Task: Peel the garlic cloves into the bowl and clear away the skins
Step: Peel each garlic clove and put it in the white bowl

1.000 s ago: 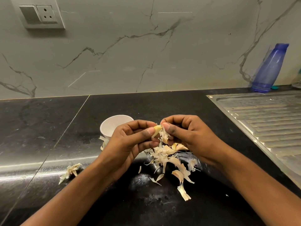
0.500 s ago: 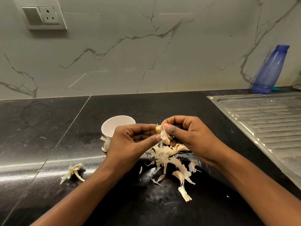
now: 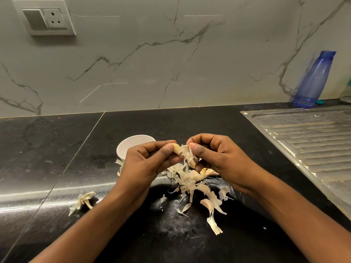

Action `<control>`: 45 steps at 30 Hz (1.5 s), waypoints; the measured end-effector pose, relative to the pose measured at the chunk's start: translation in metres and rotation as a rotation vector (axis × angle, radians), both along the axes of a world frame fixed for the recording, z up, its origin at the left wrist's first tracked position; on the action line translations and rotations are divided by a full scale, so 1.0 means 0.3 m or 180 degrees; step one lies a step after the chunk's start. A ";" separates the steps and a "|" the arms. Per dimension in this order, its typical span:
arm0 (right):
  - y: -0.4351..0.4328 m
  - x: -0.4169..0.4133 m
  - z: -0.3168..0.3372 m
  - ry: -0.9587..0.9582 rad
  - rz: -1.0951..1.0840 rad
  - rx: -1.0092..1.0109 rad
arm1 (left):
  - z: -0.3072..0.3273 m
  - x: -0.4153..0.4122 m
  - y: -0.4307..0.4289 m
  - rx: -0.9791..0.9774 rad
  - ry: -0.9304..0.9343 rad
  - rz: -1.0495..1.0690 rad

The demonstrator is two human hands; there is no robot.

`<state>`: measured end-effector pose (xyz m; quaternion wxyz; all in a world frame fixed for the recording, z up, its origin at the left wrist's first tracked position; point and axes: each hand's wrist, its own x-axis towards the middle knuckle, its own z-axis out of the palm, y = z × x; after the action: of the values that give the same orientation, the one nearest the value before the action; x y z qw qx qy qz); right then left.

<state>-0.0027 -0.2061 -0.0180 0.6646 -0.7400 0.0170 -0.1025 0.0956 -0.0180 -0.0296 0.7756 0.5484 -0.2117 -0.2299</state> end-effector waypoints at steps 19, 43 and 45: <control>-0.032 -0.016 0.017 -0.0091 -0.0215 -0.0304 | 0.020 0.021 0.018 -0.0042 -0.0209 0.0480; 0.007 -0.014 -0.026 -0.0413 -0.0470 -0.1559 | -0.017 -0.021 -0.001 0.0256 -0.0935 0.0223; 0.007 -0.014 -0.027 -0.0429 -0.0458 -0.1585 | -0.019 -0.025 0.000 0.0367 -0.1126 0.0235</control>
<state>-0.0069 -0.2039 -0.0261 0.4528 -0.8690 -0.0004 -0.1996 0.0883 -0.0179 -0.0352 0.7015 0.6312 -0.3110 -0.1130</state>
